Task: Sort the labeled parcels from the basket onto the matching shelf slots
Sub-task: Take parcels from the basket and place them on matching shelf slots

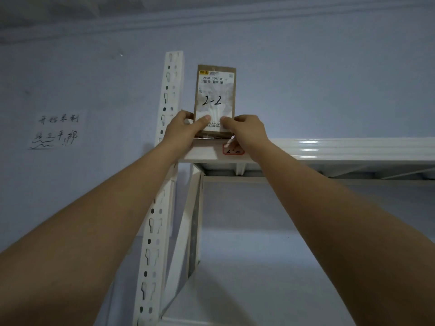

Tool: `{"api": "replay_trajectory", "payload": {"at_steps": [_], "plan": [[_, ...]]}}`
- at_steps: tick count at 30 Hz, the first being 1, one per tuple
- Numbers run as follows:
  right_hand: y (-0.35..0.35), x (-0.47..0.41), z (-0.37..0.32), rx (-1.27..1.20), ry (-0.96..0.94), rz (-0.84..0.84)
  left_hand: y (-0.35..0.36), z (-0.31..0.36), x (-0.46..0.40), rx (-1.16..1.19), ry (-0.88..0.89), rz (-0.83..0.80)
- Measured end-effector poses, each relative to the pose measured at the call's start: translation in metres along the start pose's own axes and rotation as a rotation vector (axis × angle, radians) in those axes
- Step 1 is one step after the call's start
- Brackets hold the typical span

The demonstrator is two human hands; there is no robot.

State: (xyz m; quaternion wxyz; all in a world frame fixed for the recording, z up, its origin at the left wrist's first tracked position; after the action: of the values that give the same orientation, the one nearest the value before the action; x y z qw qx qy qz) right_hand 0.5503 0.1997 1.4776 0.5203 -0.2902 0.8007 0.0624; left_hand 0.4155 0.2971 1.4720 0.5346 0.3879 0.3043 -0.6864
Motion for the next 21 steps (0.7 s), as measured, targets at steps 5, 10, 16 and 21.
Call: {"api": "replay_trajectory", "payload": {"at_steps": [5,10,16,21], "plan": [[-0.0014,-0.0018,0.0018,0.048,0.012,0.0,0.0018,-0.0017,-0.0016,-0.148,0.008,-0.019],[-0.0027,-0.0051,0.0009,0.112,0.037,-0.001,0.0054,-0.0007,-0.0044,-0.191,0.015,-0.046],[-0.0048,-0.0079,0.0011,0.201,0.058,0.083,0.009,-0.0017,-0.0081,-0.268,-0.016,-0.063],[-0.0017,-0.0032,-0.0006,0.268,0.057,0.108,0.009,0.0015,-0.0097,-0.337,-0.012,-0.078]]}}
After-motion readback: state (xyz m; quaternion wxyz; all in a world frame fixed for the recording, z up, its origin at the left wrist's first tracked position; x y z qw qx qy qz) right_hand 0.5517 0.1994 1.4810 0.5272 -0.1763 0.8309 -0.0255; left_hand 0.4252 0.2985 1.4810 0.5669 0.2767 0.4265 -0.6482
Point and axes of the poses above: each hand's wrist, its own x-axis away from the middle knuckle, its own y-axis out of the palm, z = x × y, the point moved 5 cm from there along -x, towards the middle knuckle, and after that the axes turned 5 degrees about x, right-handed, at the moved point
